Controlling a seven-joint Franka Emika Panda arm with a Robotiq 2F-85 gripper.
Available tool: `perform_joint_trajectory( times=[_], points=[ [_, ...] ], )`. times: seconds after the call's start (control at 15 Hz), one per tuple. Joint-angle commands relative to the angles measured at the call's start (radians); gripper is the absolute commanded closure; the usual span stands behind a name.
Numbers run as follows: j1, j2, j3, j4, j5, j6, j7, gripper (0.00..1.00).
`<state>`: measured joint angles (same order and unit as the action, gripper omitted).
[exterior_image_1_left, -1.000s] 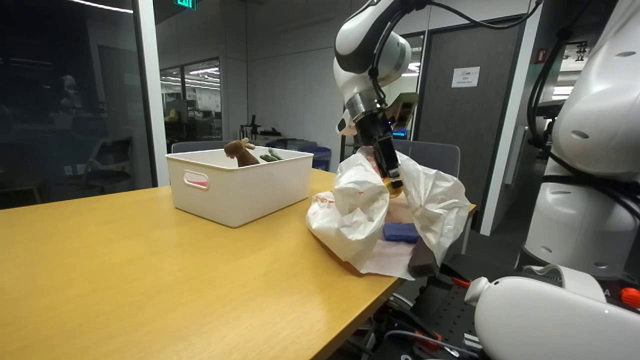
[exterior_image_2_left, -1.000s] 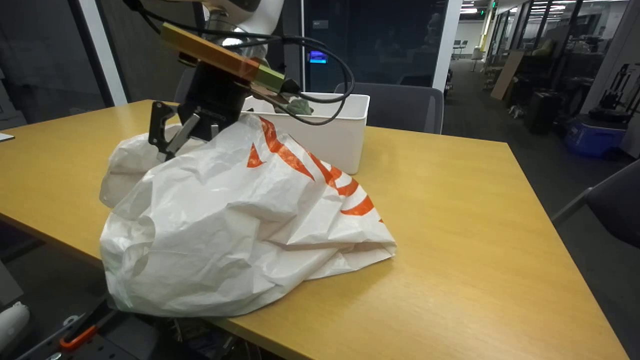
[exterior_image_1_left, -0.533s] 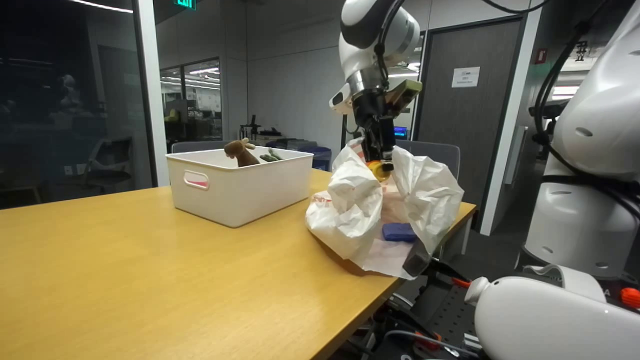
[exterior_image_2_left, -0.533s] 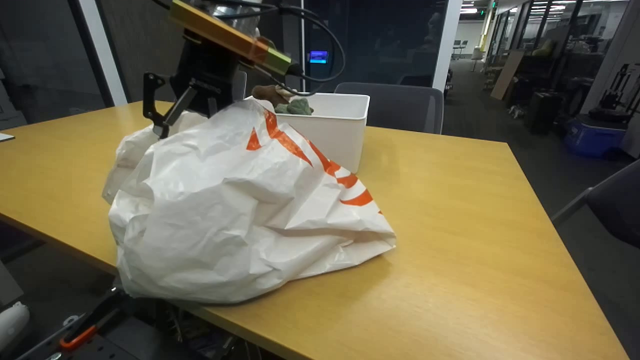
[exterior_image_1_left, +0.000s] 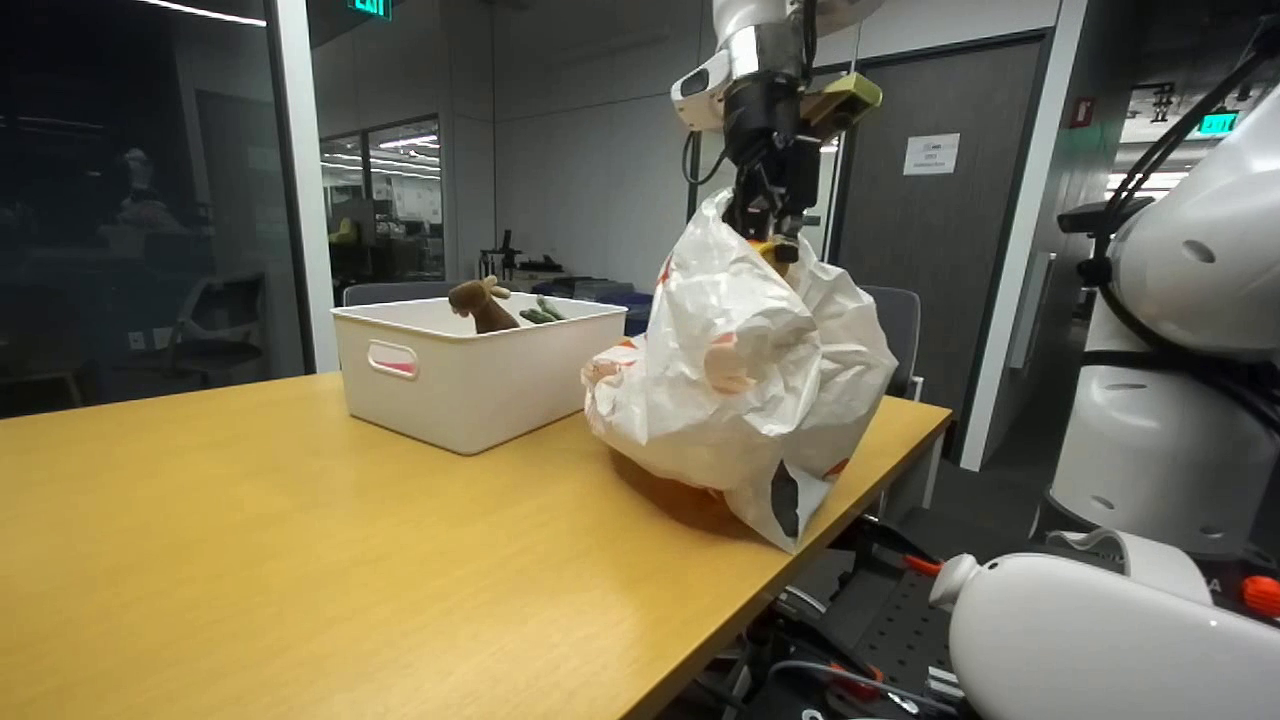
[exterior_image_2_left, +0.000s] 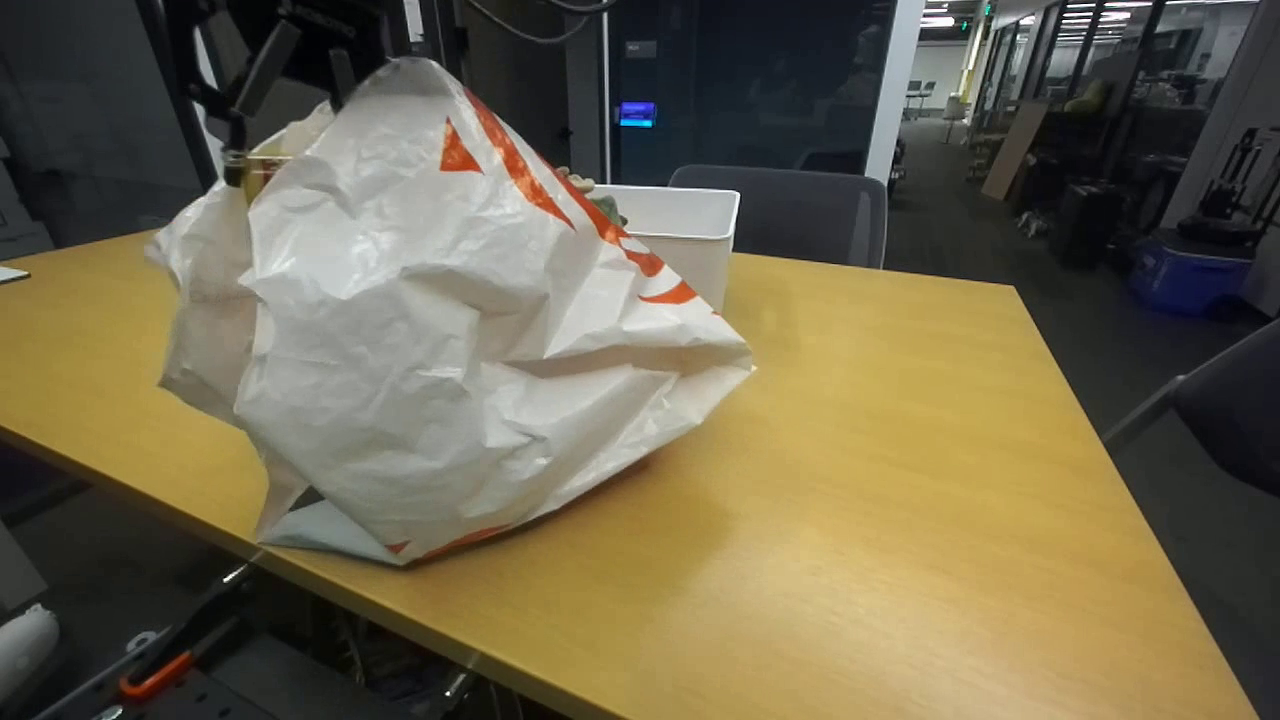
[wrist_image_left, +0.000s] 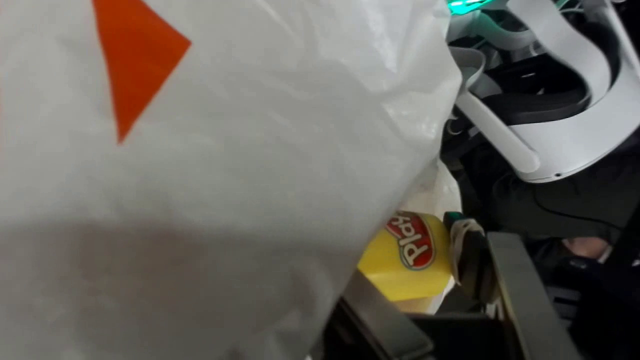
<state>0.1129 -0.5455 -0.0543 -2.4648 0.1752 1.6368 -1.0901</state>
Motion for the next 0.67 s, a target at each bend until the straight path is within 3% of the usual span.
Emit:
perform_joint_trajectory(
  times=[0.0,0.6],
  points=[
    [0.045,0.06,-0.05,0.069,0.049,-0.148,-0.109,0.68],
    [0.021,0.35,-0.038,0.132,0.037,-0.38,-0.269,0.68]
  ],
)
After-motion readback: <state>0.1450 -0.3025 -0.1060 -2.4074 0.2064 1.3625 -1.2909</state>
